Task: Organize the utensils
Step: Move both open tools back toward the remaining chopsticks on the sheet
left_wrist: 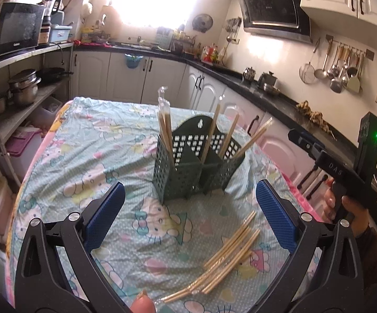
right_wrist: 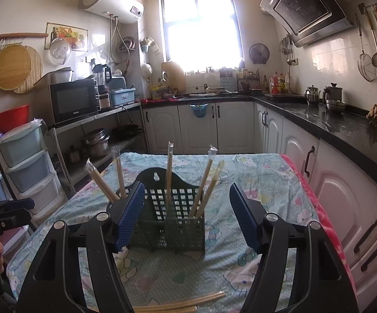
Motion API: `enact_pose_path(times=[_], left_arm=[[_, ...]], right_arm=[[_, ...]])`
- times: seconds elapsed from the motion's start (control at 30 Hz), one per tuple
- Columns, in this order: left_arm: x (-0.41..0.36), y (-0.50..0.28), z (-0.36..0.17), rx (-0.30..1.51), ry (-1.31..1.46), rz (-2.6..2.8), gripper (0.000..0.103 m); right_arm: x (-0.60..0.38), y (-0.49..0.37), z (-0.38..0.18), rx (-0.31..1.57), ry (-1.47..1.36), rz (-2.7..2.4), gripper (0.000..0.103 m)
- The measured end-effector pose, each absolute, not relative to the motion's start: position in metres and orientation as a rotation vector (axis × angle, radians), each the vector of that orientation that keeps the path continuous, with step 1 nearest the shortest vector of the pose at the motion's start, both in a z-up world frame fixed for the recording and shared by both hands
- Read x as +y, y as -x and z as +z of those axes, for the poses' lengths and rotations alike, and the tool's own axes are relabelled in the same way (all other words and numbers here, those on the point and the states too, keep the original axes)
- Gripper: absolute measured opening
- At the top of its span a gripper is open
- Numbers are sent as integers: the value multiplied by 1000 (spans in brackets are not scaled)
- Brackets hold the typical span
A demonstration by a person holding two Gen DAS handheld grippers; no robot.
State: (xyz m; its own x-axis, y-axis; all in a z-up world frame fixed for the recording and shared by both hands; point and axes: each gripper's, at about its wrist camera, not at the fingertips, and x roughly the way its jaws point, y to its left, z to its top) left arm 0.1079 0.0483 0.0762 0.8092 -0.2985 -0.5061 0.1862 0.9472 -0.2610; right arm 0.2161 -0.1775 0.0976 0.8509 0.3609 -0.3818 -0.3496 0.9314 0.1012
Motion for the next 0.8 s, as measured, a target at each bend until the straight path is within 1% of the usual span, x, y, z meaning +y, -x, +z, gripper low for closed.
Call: enact_pose_path(times=[0.8], left_arm=[[39, -85, 3, 817, 218, -338, 92]], right_arm=[[-184, -200, 53, 550, 9, 354, 65]])
